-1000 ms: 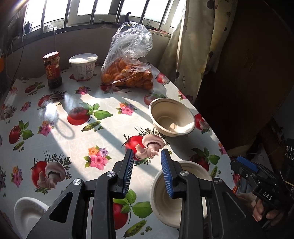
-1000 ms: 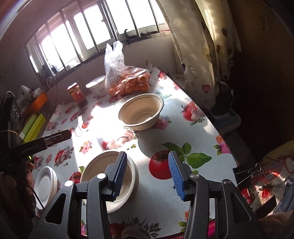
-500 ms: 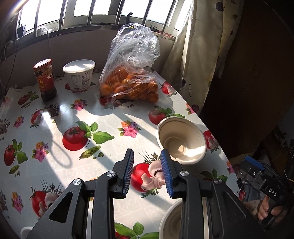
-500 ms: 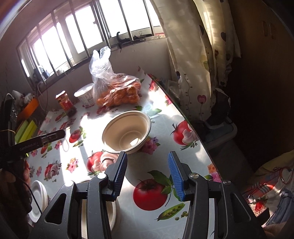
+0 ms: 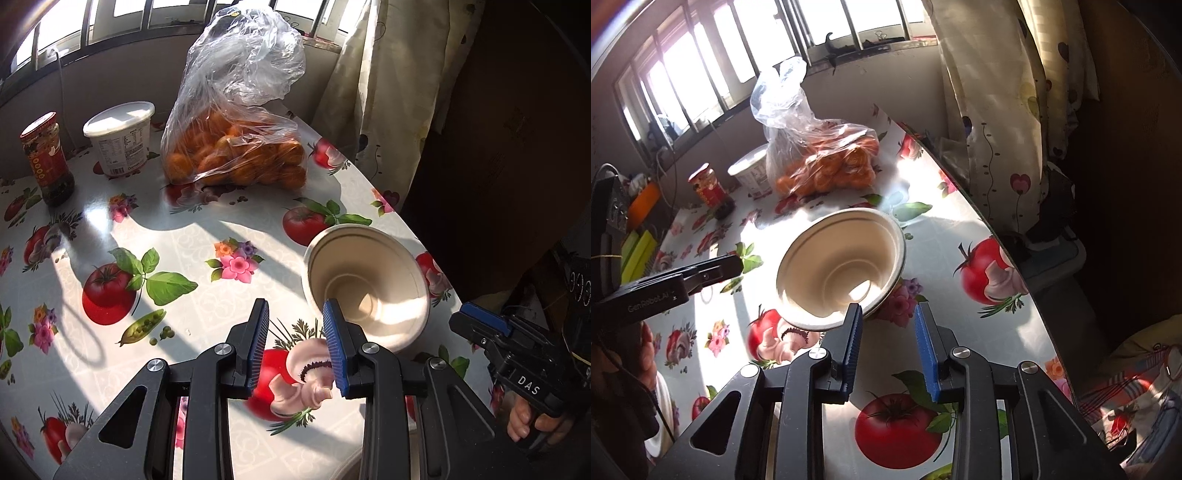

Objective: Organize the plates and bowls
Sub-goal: 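Move both grippers toward the next beige paper bowl, then close both grippers on the rim of the beige bowl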

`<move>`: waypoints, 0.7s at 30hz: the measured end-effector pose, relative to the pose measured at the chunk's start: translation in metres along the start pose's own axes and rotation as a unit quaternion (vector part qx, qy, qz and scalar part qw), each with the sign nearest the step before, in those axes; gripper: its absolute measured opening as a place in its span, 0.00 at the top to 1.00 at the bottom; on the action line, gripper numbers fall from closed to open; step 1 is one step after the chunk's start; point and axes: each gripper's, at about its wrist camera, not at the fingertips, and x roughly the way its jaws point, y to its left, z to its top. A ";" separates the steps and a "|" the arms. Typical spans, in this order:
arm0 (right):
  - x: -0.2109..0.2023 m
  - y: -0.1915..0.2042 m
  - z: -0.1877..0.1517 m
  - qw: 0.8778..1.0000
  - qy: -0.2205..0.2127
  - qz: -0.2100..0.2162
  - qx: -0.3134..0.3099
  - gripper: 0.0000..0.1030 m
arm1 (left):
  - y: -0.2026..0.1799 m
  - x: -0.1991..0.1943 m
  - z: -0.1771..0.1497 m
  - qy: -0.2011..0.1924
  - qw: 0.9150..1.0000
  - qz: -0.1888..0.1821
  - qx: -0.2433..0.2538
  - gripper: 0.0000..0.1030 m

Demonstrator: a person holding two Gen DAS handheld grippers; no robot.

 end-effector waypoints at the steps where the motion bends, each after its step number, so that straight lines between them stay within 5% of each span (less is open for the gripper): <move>1: 0.003 -0.001 0.000 1.000 0.003 0.002 0.003 0.72 | -0.001 0.004 0.000 0.004 1.000 0.003 0.001 0.69; 21: 0.033 -0.013 0.005 0.998 0.022 0.036 0.037 0.72 | -0.009 0.032 0.005 0.025 1.000 -0.016 0.003 0.69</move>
